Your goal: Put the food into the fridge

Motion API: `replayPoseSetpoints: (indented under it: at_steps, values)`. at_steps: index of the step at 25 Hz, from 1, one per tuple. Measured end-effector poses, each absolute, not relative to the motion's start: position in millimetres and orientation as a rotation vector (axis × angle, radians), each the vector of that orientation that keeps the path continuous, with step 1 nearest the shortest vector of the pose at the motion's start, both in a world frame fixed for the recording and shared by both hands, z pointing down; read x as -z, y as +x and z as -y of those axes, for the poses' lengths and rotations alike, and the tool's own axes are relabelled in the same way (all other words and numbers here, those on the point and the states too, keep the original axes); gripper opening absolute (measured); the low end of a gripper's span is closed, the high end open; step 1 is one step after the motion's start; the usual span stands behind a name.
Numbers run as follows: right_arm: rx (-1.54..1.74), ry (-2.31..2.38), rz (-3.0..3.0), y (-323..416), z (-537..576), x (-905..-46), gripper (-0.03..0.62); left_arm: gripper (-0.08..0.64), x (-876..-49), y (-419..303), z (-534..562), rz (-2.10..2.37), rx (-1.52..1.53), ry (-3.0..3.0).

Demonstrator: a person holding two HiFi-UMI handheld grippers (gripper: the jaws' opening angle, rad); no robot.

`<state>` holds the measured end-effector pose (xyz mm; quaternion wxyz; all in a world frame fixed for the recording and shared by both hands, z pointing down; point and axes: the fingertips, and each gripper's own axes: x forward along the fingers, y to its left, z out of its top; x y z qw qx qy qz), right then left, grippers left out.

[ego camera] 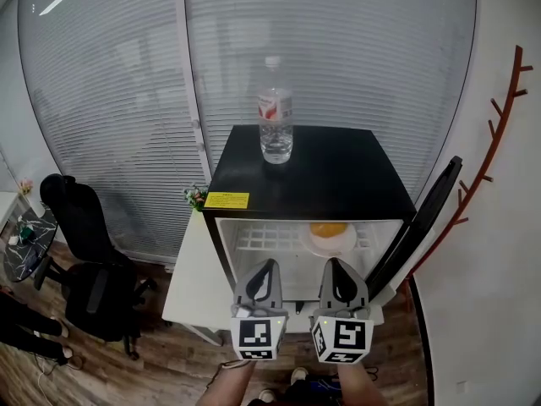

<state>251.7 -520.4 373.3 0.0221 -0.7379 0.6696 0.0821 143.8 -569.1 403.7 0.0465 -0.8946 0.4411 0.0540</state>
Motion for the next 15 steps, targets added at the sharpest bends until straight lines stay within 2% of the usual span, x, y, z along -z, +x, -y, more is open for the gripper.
replayPoseSetpoints:
  at_steps: [15]
  values:
    - [-0.217,-2.241,-2.13,237.8,524.5,-380.0,0.028,0.026,-407.7,138.3,566.5,-1.362,-0.168,-2.715]
